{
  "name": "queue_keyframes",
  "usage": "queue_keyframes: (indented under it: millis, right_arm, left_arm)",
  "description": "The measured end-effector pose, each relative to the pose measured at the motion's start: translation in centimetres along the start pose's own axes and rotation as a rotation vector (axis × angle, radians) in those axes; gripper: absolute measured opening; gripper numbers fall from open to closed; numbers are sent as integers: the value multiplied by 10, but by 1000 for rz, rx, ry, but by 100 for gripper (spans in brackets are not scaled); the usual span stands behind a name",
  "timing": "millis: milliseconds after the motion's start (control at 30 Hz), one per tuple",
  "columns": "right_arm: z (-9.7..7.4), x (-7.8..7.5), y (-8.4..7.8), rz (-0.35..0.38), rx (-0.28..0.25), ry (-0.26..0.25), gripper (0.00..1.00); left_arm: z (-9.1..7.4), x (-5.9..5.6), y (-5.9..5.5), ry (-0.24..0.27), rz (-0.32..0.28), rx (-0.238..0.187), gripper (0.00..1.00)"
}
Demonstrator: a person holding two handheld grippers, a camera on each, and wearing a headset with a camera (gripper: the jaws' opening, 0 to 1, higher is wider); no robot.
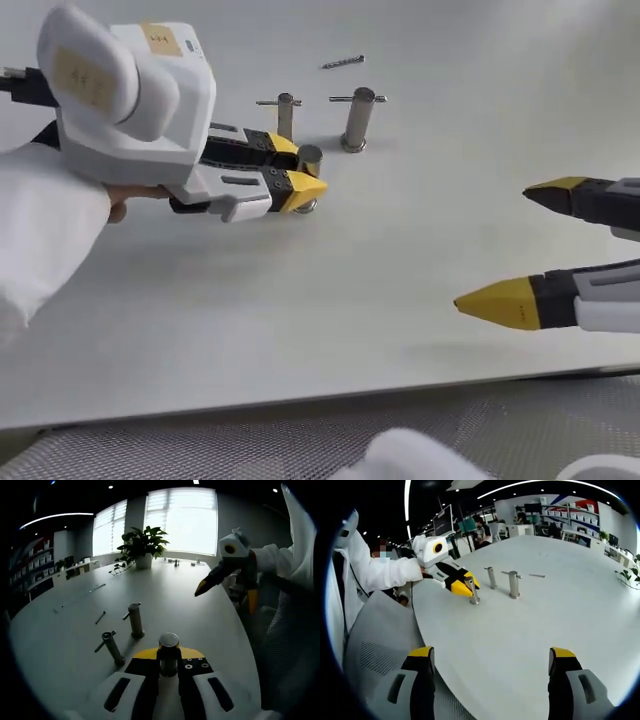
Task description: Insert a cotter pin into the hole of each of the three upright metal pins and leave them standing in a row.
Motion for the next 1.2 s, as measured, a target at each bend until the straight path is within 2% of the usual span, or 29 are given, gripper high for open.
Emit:
queue_keyframes:
  millis: [200, 700, 733, 767, 800, 867, 900, 1067, 1200]
  right_arm:
    - [2, 2, 1, -4, 4, 3, 93]
    - [5, 0, 4, -8, 8, 11, 93]
    - [5, 0, 4, -8, 8, 12, 93]
    - [5, 0, 4, -10, 8, 11, 93]
    - [5, -1, 5, -16, 5, 2, 93]
    - [5, -1, 6, -19, 2, 0, 92]
    - [5, -1, 6, -17, 0, 1, 92]
    - [4, -1, 6, -16, -2, -6, 92]
    - [5, -2, 6, -2, -5, -8, 92]
  left_arm:
    - [-1, 2, -7, 18, -11, 5, 11]
    - [-1, 3, -14, 1, 5, 4, 11]
    - [-1, 3, -15, 4, -65, -24, 12]
    - [-1, 4, -15, 3, -110, -45, 12]
    - [-3, 6, -14, -3, -74, -50, 12]
    - [-4, 6, -14, 3, -73, -56, 15]
    - [-6, 6, -13, 4, -70, -61, 17]
    - [-14, 7, -11, -7, -73, -78, 45]
    - [-23, 2, -19, -26, -92, -66, 68]
Point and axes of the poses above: the centre of the closed fingertips' face, and the gripper's own axes: z roughly forward along the fingers, x roughly to its left, y roughly out of its top, the point moved 7 cm from there along -z, roughly backward along the fingers, and after that the axes turned 14 degrees about -y, right-handed, at the moved point
